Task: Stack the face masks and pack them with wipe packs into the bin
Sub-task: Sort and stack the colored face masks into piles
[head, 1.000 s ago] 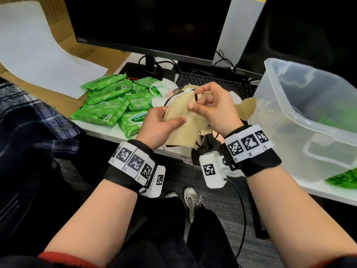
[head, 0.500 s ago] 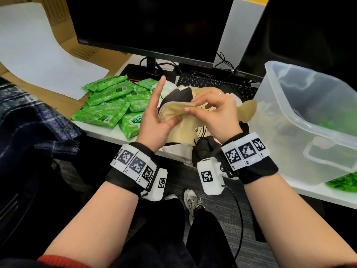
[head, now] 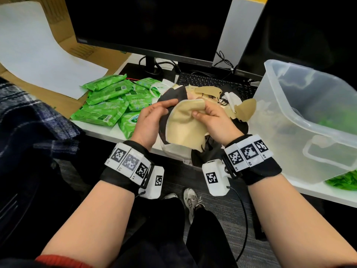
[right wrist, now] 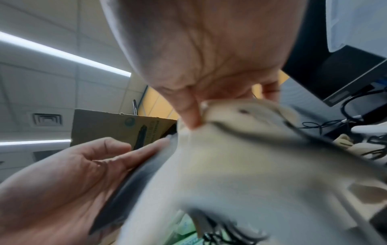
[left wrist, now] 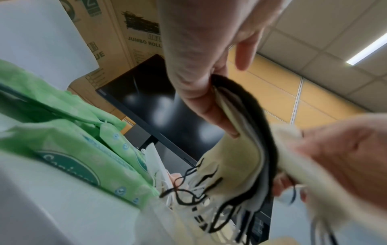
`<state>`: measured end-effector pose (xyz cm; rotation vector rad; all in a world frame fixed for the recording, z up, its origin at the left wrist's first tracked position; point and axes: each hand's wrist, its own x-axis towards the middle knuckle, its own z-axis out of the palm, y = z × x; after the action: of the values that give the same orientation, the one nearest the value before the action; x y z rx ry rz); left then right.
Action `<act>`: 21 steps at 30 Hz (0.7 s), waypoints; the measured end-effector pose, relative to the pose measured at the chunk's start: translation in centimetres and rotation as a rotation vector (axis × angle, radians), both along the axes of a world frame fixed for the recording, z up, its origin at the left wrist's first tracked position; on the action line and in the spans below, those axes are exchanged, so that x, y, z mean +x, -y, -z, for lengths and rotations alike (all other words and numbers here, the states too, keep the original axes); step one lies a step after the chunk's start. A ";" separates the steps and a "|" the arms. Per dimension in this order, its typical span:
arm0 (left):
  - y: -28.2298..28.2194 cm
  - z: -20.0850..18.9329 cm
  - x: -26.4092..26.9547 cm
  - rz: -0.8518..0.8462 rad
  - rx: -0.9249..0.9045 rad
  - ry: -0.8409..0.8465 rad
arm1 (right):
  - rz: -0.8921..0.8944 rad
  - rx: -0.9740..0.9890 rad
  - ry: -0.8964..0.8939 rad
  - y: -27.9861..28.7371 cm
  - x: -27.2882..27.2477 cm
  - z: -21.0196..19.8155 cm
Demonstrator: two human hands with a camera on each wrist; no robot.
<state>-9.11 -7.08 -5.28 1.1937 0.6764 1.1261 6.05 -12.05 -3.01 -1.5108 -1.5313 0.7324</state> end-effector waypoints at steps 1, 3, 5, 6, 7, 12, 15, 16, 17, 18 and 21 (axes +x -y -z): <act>-0.1 -0.2 -0.1 -0.006 -0.013 0.009 | 0.027 -0.062 0.078 -0.2 0.4 0.3; -0.1 -0.3 -0.3 -0.042 -0.004 -0.006 | 0.115 -0.160 0.280 -0.2 1.1 0.6; -0.1 -0.3 -0.4 -0.069 0.002 -0.032 | 0.190 -0.127 0.205 0.0 1.2 0.3; -0.2 -0.1 -0.4 -0.067 -0.007 -0.033 | 0.178 -0.069 0.126 0.1 1.1 -0.1; -0.2 0.0 -0.4 -0.054 -0.019 -0.031 | 0.130 -0.025 0.054 0.3 0.8 -0.6; 0.6 0.1 -0.1 0.071 -0.037 -0.021 | -0.119 -0.013 -0.075 0.3 -0.8 -1.8; 1.4 0.0 0.1 0.106 0.027 -0.015 | -0.102 -0.005 0.010 -0.2 -1.1 -1.5; 1.5 0.1 0.2 0.102 0.052 -0.035 | -0.078 -0.011 0.021 -0.1 -1.2 -1.5; 1.5 0.2 0.2 0.090 0.068 -0.058 | -0.052 -0.012 0.031 -0.1 -1.2 -1.6; 1.4 0.3 0.2 0.079 0.080 -0.080 | -0.023 -0.010 0.043 -0.1 -1.2 -1.6; 1.4 0.5 0.3 0.051 0.119 -0.126 | 0.070 0.004 0.083 -0.2 -1.4 -1.4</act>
<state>-8.81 -8.46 -5.77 1.3846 0.6781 1.0666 4.65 -11.86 -1.63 -1.6009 -1.5318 0.6331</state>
